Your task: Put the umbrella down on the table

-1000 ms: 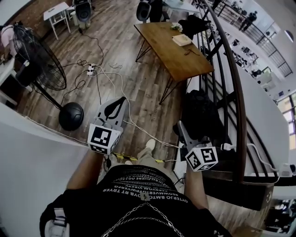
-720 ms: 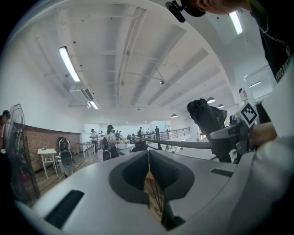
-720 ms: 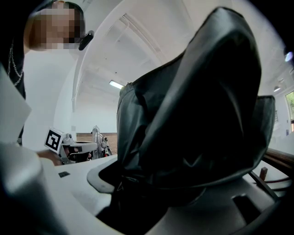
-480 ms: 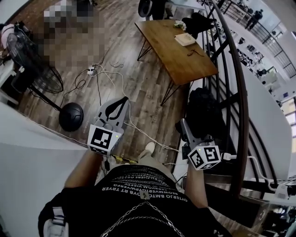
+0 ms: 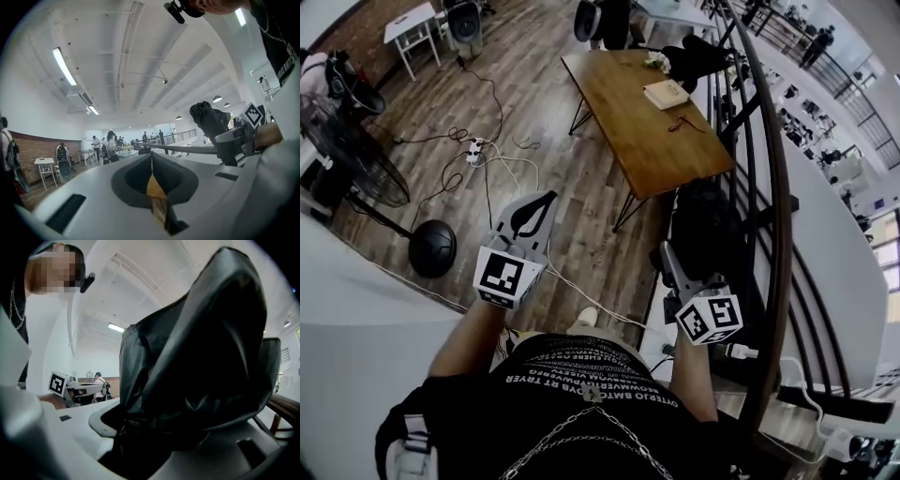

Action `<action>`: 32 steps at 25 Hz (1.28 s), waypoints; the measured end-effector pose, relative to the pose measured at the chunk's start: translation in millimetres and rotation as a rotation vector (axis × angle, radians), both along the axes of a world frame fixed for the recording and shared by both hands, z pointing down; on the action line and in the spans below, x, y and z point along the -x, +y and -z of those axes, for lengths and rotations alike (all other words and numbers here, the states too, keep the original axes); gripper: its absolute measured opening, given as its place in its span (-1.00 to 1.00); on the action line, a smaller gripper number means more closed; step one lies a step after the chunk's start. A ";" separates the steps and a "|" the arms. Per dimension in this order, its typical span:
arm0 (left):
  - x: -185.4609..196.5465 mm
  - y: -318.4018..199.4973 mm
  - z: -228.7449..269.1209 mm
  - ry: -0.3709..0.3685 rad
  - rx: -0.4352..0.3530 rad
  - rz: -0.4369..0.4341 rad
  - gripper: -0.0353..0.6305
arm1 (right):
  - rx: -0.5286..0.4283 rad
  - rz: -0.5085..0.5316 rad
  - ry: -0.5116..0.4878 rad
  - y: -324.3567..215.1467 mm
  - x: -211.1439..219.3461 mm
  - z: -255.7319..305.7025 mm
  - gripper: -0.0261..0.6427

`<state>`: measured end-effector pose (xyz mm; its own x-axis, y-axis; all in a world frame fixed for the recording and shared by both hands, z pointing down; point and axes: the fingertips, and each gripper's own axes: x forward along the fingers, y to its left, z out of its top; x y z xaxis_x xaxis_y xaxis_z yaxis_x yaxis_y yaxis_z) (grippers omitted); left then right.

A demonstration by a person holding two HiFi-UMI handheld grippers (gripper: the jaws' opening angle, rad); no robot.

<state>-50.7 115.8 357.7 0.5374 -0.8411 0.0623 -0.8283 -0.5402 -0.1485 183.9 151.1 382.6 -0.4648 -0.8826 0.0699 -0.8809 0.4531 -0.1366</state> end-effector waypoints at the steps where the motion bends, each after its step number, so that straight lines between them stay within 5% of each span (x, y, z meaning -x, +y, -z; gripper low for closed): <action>1: -7.0 -6.6 0.4 0.005 0.005 0.000 -0.81 | 0.001 0.016 0.003 -7.9 -6.6 -0.1 -0.07; 16: -17.8 -46.1 -2.8 -0.020 0.025 0.120 -0.81 | 0.039 0.079 -0.042 -76.7 -50.9 -10.6 -0.07; 32: -18.1 -116.6 -12.8 0.010 0.041 0.092 -0.81 | 0.086 0.113 -0.031 -143.1 -29.1 -29.7 -0.07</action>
